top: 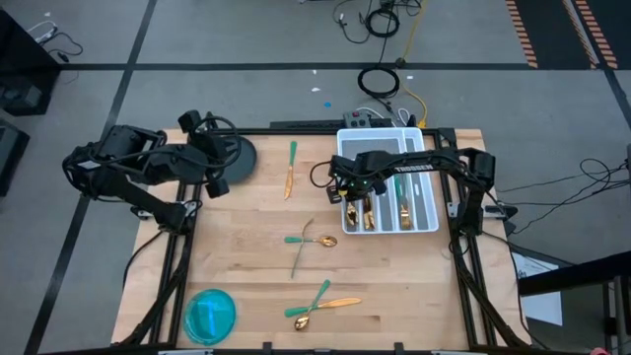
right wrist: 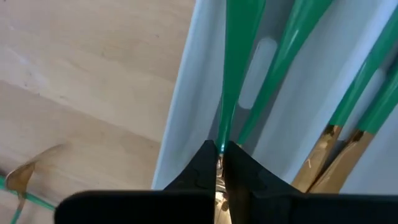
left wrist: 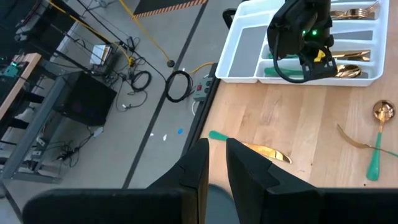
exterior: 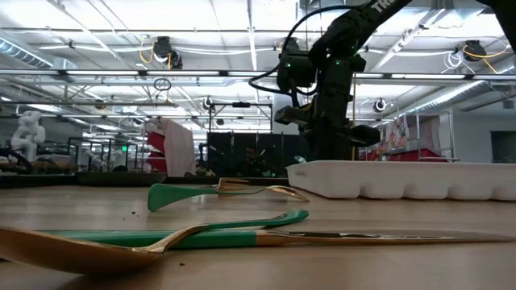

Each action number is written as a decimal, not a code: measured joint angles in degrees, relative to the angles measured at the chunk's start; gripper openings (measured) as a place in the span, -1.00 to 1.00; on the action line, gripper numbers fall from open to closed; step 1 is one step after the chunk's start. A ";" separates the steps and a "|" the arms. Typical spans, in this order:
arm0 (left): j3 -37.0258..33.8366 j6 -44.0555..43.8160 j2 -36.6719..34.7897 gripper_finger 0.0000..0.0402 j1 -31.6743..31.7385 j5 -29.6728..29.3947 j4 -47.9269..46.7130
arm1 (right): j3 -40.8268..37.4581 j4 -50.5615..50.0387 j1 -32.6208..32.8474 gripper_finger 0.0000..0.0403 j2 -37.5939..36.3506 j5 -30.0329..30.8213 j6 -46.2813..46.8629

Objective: Sort silverware
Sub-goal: Put the bottom right green spoon on the silverware tray with the other green spoon, then put the bottom green spoon on the silverware tray with the other green spoons

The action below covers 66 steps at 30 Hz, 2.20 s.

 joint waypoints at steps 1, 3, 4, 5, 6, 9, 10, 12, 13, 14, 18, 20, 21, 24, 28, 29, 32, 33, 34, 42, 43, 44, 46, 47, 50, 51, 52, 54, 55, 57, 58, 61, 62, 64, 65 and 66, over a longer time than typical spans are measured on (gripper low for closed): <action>0.00 0.04 -0.04 -0.68 0.00 -0.02 0.00 | 0.00 -0.01 0.00 -0.97 0.00 0.07 -0.24; 0.00 0.07 -0.07 -0.68 0.00 -0.02 -0.02 | 0.00 -0.04 0.00 -0.89 0.00 0.19 -1.06; 0.00 0.07 -0.07 -0.68 0.00 0.00 0.00 | 0.00 -0.32 0.00 -0.84 0.00 0.28 -1.25; 0.00 0.07 -0.07 -0.68 0.00 0.00 -0.01 | 0.00 -0.69 0.00 -0.78 0.00 0.27 -1.57; 0.00 0.07 -0.07 -0.68 0.00 0.00 -0.01 | 0.00 -0.86 0.00 -0.71 0.00 0.25 -1.96; 0.00 0.07 -0.07 -0.68 0.00 -0.03 0.00 | 0.00 -0.99 0.00 -0.49 0.00 0.15 -2.90; 0.00 0.07 -0.07 -0.68 0.00 -0.04 0.00 | 0.00 -1.04 0.00 -0.41 0.00 0.04 -2.96; 0.00 0.07 -0.07 -0.68 0.00 -0.05 0.00 | 0.00 -0.95 0.00 -0.27 -0.03 -0.93 -3.37; 0.00 0.07 -0.07 -0.68 0.00 -0.07 -0.02 | -0.01 -0.93 0.00 -0.21 -0.16 -1.87 -3.65; 0.00 0.07 -0.07 -0.68 0.00 -0.07 0.00 | -0.02 -0.88 0.00 -0.15 -0.32 -2.62 -3.97; 0.00 0.46 -0.07 -0.68 0.07 -0.09 0.01 | -0.04 -0.90 0.28 -0.04 -3.27 -2.22 -4.09; 0.00 0.39 -0.07 -0.68 0.82 -0.09 0.13 | -0.04 -1.07 0.28 -0.03 -5.69 -0.31 -4.25; 0.00 0.22 -0.01 -0.68 1.31 -0.12 0.31 | -0.04 -1.47 0.29 -0.03 -7.05 0.79 -4.25; 0.00 -1.29 0.19 -0.68 2.69 -0.09 0.75 | -0.04 -2.69 0.28 -0.05 -11.41 3.52 -5.40; -2.24 -4.80 0.24 -0.68 4.90 5.73 3.20 | -0.04 -4.96 1.01 -0.07 -18.77 6.19 -8.41; -3.55 -6.18 0.24 -0.68 5.33 8.25 4.16 | -0.04 -6.04 1.51 -0.07 -20.89 7.26 -8.94; -9.30 -13.06 0.28 -0.68 5.59 12.81 6.59 | -0.02 -11.74 3.93 -0.07 -26.53 11.30 -9.18; -11.94 -16.68 0.28 -0.68 5.51 13.16 6.82 | 0.00 -14.69 4.94 -0.07 -28.09 12.62 -9.02; -14.68 -20.39 0.28 -0.68 5.19 13.58 6.68 | 0.00 -18.18 6.04 -0.07 -29.68 13.78 -8.58; -38.21 -48.70 0.37 -0.68 -1.51 18.73 23.18 | 0.00 -42.14 17.11 -0.07 -36.68 21.49 -1.19; -40.38 -51.42 0.35 -0.68 -2.14 19.65 27.09 | 0.00 -42.95 18.22 -0.07 -37.07 21.64 -0.55; -42.38 -54.00 0.35 -0.67 -2.54 20.21 30.83 | 0.00 -43.43 19.19 -0.07 -37.39 21.89 -0.03; -45.46 -59.60 0.94 -0.64 -2.84 20.65 36.57 | 0.00 -43.77 20.87 -0.07 -37.80 23.23 0.39; -46.68 -61.86 1.35 -0.62 -2.82 20.69 38.48 | 0.00 -43.76 21.68 -0.07 -37.83 24.15 0.43; -48.60 -66.01 3.26 -0.54 -2.82 21.46 40.34 | -0.11 -41.65 24.42 -0.07 -37.79 25.04 -3.07; -48.94 -66.13 4.05 -0.51 -2.93 22.32 41.60 | -0.47 -38.68 25.94 -0.07 -37.77 25.02 -5.69; -49.12 -66.11 4.82 -0.48 -3.22 22.98 42.06 | -1.15 -34.61 27.54 -0.07 -37.74 24.45 -9.61; -49.20 -65.99 6.42 -0.43 -4.06 23.71 42.07 | -3.24 -23.74 30.66 -0.07 -37.33 21.68 -20.75; -49.20 -65.86 6.99 -0.42 -4.51 23.78 42.87 | -4.27 -18.38 32.02 -0.07 -36.81 19.81 -26.85; -49.19 -65.66 7.36 -0.41 -5.69 23.89 42.83 | -5.31 -10.78 33.86 -0.07 -35.13 16.23 -37.74; -49.20 -65.66 7.34 -0.41 -6.30 23.89 42.60 | -5.35 -8.10 34.31 -0.07 -34.12 15.46 -42.35; -49.20 -65.64 6.56 -0.41 -8.13 23.87 42.42 | -5.35 -0.28 34.07 -0.07 -31.02 14.40 -52.89; -49.20 -65.64 5.93 -0.41 -8.63 23.87 42.29 | -5.35 2.75 33.51 -0.07 -29.69 13.23 -55.38; -49.18 -65.62 4.69 -0.41 -9.43 23.41 42.25 | -5.31 8.29 32.34 -0.07 -26.58 8.40 -59.04; -49.18 -65.61 4.15 -0.41 -9.84 23.10 41.88 | -5.31 10.47 31.90 -0.07 -24.76 6.07 -60.11; -49.18 -65.61 3.69 -0.41 -10.23 22.68 41.40 | -5.28 12.32 31.47 -0.07 -22.76 3.39 -60.87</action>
